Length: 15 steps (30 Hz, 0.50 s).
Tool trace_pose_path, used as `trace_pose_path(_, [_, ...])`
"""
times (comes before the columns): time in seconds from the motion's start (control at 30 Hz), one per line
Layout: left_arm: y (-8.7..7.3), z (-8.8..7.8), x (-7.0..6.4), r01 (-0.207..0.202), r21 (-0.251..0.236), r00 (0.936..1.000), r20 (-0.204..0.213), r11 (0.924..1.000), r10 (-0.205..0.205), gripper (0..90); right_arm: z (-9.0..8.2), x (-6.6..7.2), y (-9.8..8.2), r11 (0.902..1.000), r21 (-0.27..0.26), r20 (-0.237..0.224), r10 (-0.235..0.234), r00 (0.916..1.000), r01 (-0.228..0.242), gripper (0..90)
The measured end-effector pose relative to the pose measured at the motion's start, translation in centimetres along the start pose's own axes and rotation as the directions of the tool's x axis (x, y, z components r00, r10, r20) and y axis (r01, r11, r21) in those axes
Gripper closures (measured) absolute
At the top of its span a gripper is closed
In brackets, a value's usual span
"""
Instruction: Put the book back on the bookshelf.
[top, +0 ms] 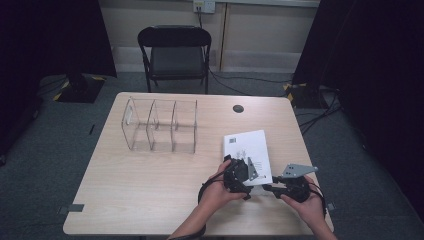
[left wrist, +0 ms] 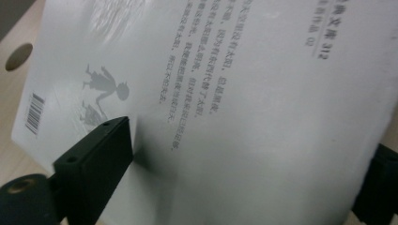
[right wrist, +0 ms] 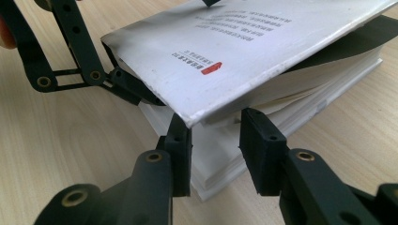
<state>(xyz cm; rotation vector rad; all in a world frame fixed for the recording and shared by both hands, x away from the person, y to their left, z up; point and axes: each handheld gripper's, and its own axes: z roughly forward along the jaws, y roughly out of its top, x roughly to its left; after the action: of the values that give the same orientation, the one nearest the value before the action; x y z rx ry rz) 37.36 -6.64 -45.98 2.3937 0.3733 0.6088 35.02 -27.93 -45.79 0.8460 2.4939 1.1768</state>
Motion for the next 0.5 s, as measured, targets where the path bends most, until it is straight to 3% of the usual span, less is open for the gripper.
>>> trace_pose_path(0.1, [0.07, -0.3, -0.09, -0.025, -0.005, 0.9997, 0.001, 0.9997, 0.025, 15.7, -0.02, -0.02, -0.05, 1.0, -0.009, -0.001, 0.004, 1.0, -0.004, 64.8])
trace_pose_path(0.37, [-0.49, -0.38, -0.25, -0.008, -0.045, 0.9999, -0.013, 0.9989, 0.008, 19.6, 0.25, 0.22, -0.08, 0.9998, -0.006, 0.004, -0.017, 0.9998, 0.017, 58.8])
trace_pose_path(0.5, [-0.5, -0.39, -0.25, -0.016, -0.043, 0.9997, -0.017, 0.9989, 0.015, 19.6, 0.27, 0.14, -0.19, 0.9998, -0.002, 0.004, -0.019, 0.9998, 0.019, 57.9])
